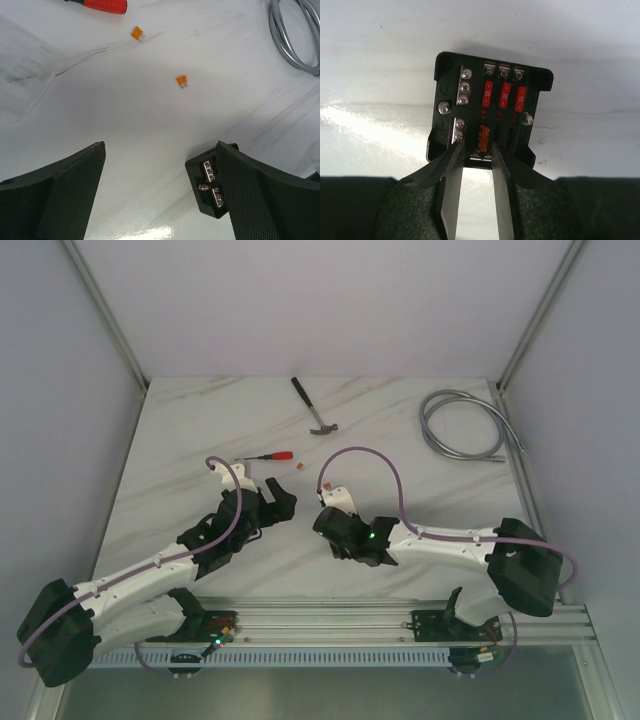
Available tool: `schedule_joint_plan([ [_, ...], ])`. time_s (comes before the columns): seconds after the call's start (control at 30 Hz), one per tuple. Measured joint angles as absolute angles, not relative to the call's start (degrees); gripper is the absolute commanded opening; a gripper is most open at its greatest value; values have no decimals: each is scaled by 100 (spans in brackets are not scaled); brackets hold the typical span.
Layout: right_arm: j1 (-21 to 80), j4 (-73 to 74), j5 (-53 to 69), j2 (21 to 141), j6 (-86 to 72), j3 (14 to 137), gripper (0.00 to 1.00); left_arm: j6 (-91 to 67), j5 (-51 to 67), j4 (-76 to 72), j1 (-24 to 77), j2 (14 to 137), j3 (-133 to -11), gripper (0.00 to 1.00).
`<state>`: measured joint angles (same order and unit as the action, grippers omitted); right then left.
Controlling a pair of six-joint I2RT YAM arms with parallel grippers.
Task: Snap on the fuse box
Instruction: Install the fuse at the fuse box base.
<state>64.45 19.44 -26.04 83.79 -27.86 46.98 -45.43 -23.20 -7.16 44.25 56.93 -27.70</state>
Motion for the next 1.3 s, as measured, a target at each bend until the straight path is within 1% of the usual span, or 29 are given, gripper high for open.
schedule_joint_plan([
  [0.17,6261,1999,-2410,8350,-2783,4831,37,-4543,-2320,-661,4425,5693,-2770,100],
  [0.37,5970,2147,-2053,8353,-2783,5006,36,-4543,-2320,-628,4425,5682,-2770,100],
  [0.67,5756,2246,-1645,8442,-2783,5041,27,-4541,-2320,-628,4421,5682,-2770,100],
  [0.83,5741,2252,-1542,8501,-2783,5052,24,-4541,-2320,-631,4421,5682,-2770,100],
  [1.0,5736,2255,-1492,8608,-2783,5061,18,-4541,-2320,-628,4416,5682,-2770,100],
  [1.13,5736,2261,-1470,8637,-2783,5063,18,-4541,-2320,-628,4414,5682,-2770,100],
  [1.2,5736,2263,-1468,8637,-2783,5072,21,-4541,-2320,-628,4414,5682,-2770,100],
  [1.3,5736,2281,-1463,8637,-2783,5094,21,-4541,-2320,-631,4414,5682,-2770,100],
])
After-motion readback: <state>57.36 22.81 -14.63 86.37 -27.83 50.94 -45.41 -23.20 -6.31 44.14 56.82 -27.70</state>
